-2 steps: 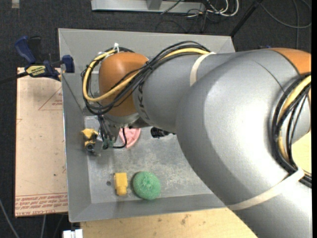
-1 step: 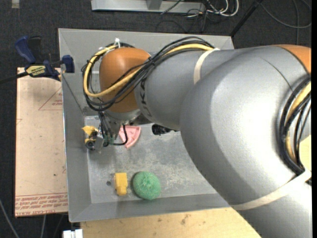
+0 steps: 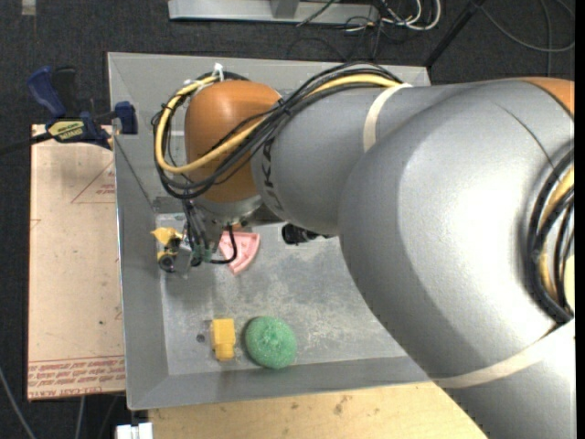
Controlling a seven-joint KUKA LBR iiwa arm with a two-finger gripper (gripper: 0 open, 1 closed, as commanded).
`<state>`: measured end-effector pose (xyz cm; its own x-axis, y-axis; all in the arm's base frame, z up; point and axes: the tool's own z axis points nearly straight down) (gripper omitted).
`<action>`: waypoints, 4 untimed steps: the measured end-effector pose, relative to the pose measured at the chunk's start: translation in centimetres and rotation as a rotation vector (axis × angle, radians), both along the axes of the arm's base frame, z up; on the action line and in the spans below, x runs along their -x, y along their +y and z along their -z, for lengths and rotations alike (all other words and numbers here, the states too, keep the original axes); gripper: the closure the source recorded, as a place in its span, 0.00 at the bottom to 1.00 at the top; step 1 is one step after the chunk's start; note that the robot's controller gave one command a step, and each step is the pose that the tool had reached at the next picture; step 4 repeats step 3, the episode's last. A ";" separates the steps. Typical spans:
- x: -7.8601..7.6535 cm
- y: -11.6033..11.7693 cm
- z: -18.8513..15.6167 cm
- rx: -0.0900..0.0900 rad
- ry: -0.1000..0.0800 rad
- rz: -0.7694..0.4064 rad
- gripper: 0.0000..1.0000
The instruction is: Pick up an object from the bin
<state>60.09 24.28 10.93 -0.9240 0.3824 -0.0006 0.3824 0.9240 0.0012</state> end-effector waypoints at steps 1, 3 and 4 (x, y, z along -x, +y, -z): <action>0.0 0.0 -1.0 -0.001 -0.002 0.000 1.00; -0.1 0.0 -2.1 -0.001 -0.002 0.000 1.00; -0.1 0.0 -2.1 -0.001 -0.002 0.000 1.00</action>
Offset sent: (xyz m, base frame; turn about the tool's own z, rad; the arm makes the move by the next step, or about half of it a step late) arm 0.0000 0.0000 0.0311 0.0000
